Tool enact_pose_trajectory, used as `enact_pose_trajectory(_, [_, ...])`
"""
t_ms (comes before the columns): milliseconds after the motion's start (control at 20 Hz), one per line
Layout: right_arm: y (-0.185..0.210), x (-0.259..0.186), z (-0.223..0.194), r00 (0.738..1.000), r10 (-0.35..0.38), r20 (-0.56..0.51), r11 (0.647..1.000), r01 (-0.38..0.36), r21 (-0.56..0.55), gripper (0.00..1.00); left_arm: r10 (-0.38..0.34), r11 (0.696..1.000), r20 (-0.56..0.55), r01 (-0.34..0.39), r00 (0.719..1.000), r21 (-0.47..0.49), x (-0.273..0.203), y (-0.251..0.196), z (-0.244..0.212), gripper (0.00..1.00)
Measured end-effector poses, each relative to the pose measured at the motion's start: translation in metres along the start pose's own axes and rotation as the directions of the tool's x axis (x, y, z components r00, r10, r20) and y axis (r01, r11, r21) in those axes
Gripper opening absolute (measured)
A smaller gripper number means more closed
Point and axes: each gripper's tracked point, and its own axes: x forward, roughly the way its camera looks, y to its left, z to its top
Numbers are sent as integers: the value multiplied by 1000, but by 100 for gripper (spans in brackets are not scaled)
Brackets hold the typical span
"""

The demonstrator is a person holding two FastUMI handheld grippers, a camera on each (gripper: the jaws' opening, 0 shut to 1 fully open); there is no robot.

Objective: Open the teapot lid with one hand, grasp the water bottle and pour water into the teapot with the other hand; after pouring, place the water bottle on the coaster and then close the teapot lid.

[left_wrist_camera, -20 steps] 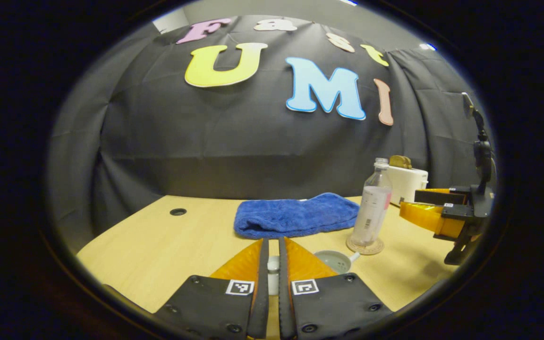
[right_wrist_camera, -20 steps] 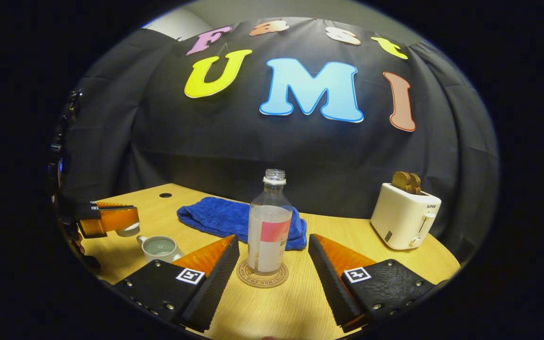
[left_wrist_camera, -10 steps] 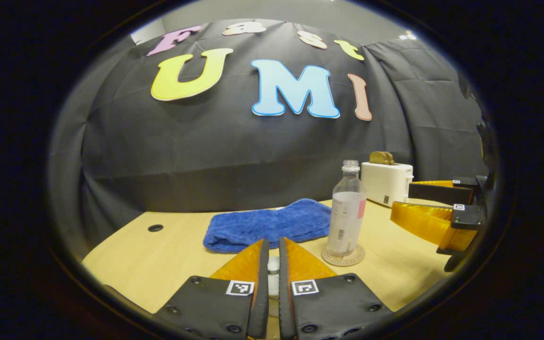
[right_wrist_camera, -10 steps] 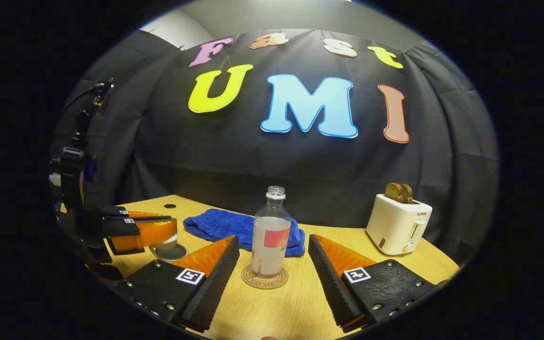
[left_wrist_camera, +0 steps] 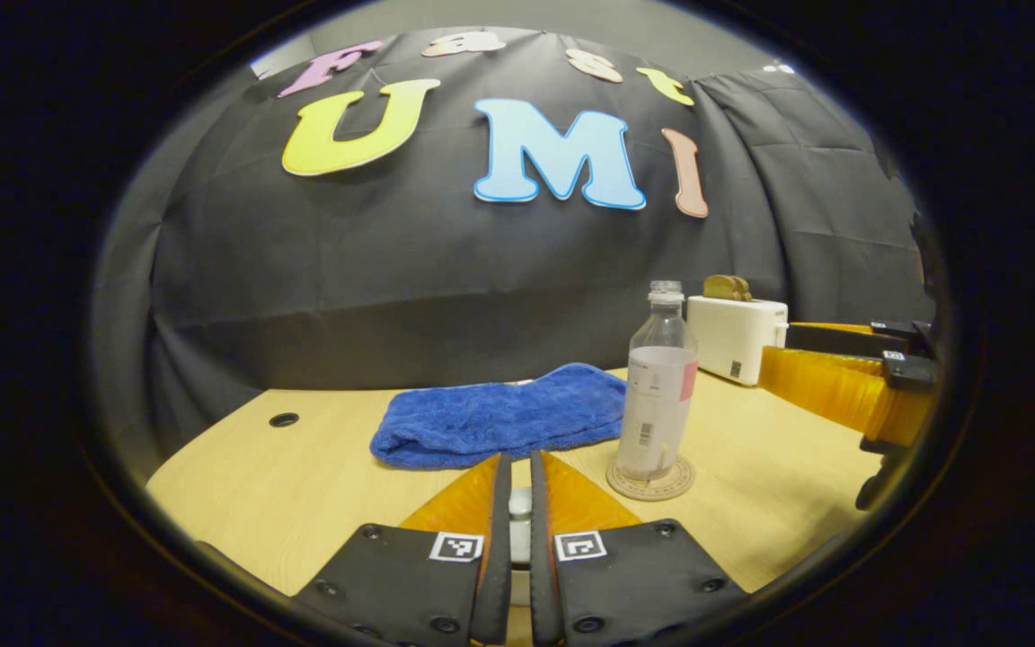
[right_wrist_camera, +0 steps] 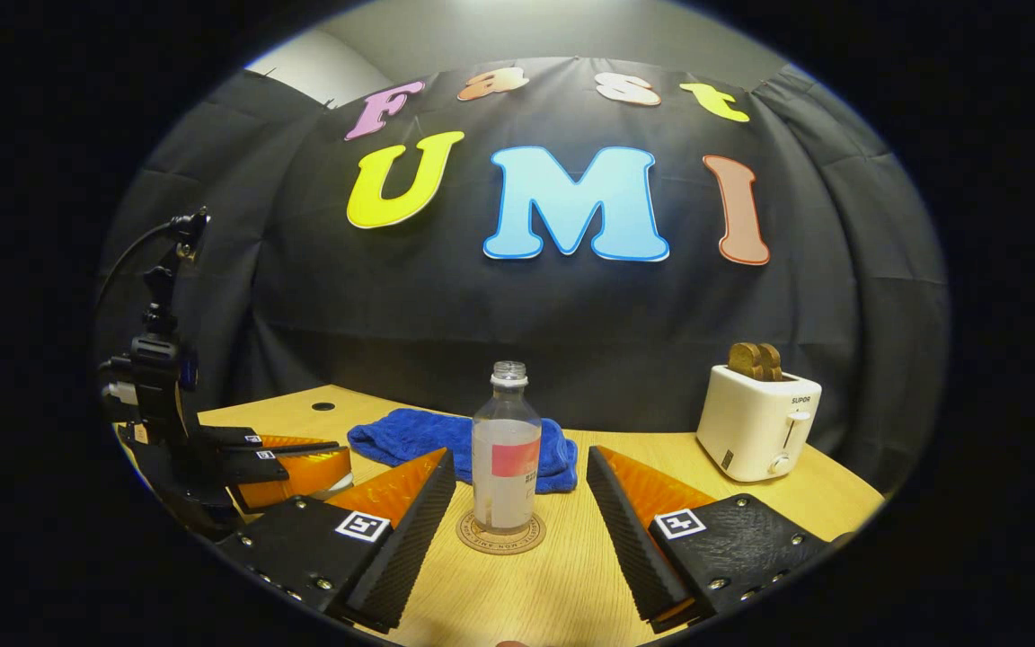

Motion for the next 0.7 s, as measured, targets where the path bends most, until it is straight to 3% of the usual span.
enact_pose_trajectory(300, [-4,1,-6,1000,-8,-13,1000,8,5,92,-1,1000,9,2,1000,-25,0,0,-3,16])
enact_pose_trajectory(450, [-5,-1,-3,1000,-10,-11,1000,10,2,92,-7,999,6,7,1000,-37,1,0,-2,24])
enact_pose_trajectory(700, [0,-7,5,1000,-10,2,1000,10,-15,92,22,999,37,-20,999,-30,-13,5,12,23])
